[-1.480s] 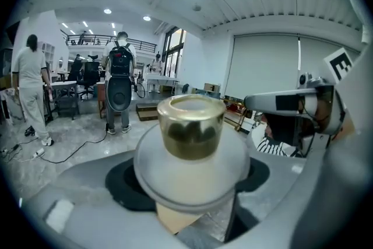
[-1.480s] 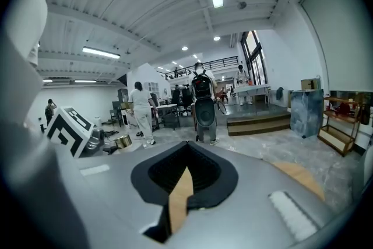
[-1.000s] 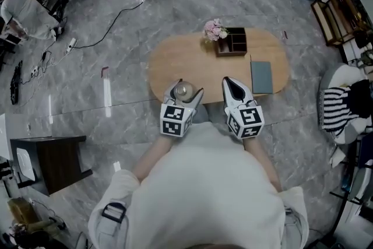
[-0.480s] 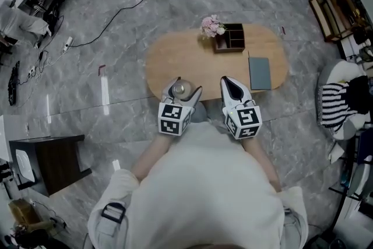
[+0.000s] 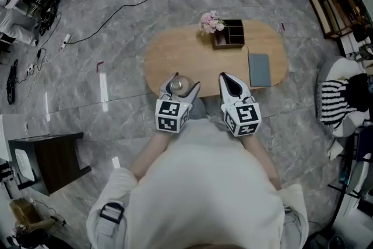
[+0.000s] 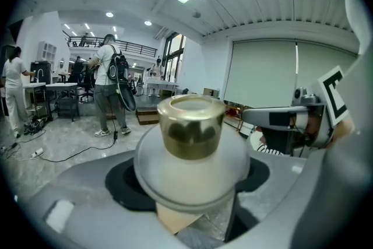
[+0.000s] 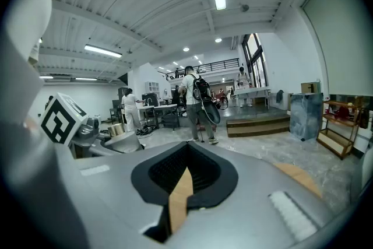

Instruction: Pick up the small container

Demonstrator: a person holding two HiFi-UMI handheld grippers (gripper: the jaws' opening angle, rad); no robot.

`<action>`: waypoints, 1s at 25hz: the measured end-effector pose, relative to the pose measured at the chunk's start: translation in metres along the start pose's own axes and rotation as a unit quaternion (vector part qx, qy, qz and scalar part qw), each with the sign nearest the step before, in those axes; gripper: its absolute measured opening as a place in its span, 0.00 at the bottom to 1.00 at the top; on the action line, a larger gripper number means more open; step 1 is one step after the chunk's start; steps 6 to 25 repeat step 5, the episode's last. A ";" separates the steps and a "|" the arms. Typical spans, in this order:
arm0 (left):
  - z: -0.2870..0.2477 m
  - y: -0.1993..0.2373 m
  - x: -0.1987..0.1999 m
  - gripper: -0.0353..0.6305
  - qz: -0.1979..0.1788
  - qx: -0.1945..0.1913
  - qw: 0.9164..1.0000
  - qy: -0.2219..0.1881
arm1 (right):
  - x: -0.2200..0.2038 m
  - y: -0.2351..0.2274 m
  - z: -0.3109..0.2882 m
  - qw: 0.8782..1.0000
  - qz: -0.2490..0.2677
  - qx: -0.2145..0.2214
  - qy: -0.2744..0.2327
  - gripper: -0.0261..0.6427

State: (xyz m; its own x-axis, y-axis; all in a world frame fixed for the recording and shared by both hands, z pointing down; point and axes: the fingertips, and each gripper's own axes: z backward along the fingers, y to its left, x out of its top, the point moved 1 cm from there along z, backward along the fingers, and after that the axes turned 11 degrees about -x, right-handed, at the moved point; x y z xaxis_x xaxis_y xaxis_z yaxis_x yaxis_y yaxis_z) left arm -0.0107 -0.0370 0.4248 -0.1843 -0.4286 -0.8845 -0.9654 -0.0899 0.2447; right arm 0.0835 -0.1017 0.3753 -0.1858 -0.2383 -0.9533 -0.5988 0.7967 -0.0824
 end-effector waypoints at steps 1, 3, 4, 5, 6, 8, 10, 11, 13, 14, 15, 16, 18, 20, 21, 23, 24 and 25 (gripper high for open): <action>0.000 0.000 0.000 0.56 0.000 0.000 1.000 0.000 | 0.000 0.000 0.000 1.000 0.000 0.001 0.001 0.04; -0.001 0.001 0.000 0.56 -0.001 0.001 1.000 0.001 | -0.002 0.000 0.000 1.000 0.001 0.002 0.002 0.04; -0.001 0.001 0.000 0.56 -0.001 0.001 1.000 0.001 | -0.002 0.000 0.000 1.000 0.001 0.003 0.002 0.04; -0.001 0.001 0.000 0.56 -0.001 0.002 1.000 0.001 | -0.003 0.000 0.000 1.000 0.002 0.003 0.003 0.04; -0.001 0.001 0.000 0.56 -0.001 0.002 1.000 0.001 | -0.003 0.000 0.000 1.000 0.002 0.003 0.003 0.04; -0.001 0.001 0.000 0.56 -0.001 0.002 1.000 0.001 | -0.003 0.000 0.000 1.000 0.002 0.003 0.003 0.04; -0.001 0.001 0.000 0.56 -0.001 0.002 1.000 0.001 | -0.003 0.000 0.000 1.000 0.002 0.003 0.003 0.04; -0.001 0.001 0.000 0.56 -0.001 0.002 1.000 0.001 | -0.003 0.000 0.000 1.000 0.002 0.003 0.003 0.04; -0.001 0.001 0.000 0.56 -0.001 0.002 1.000 0.001 | -0.003 0.000 0.000 1.000 0.002 0.003 0.003 0.04; -0.001 0.001 0.000 0.56 -0.001 0.002 1.000 0.001 | -0.003 0.000 0.000 1.000 0.002 0.003 0.003 0.04; -0.001 0.001 0.000 0.56 -0.001 0.002 1.000 0.001 | -0.003 0.000 0.000 1.000 0.002 0.003 0.003 0.04; -0.001 0.001 0.000 0.56 -0.001 0.002 1.000 0.001 | -0.003 0.000 0.000 1.000 0.002 0.003 0.003 0.04; -0.001 0.001 0.000 0.56 -0.001 0.002 1.000 0.001 | -0.003 0.000 0.000 1.000 0.002 0.003 0.003 0.04; -0.001 0.001 0.000 0.56 -0.001 0.002 1.000 0.001 | -0.003 0.000 0.000 1.000 0.002 0.003 0.003 0.04; -0.001 0.001 0.000 0.56 -0.001 0.002 1.000 0.001 | -0.003 0.000 0.000 1.000 0.002 0.003 0.003 0.04; -0.001 0.001 0.000 0.56 -0.001 0.002 1.000 0.001 | -0.003 0.000 0.000 1.000 0.002 0.003 0.003 0.04; -0.001 0.001 0.000 0.56 -0.001 0.002 1.000 0.001 | -0.003 0.000 0.000 1.000 0.002 0.003 0.003 0.04; -0.001 0.001 0.000 0.56 -0.001 0.002 1.000 0.001 | -0.003 0.000 0.000 1.000 0.002 0.003 0.003 0.04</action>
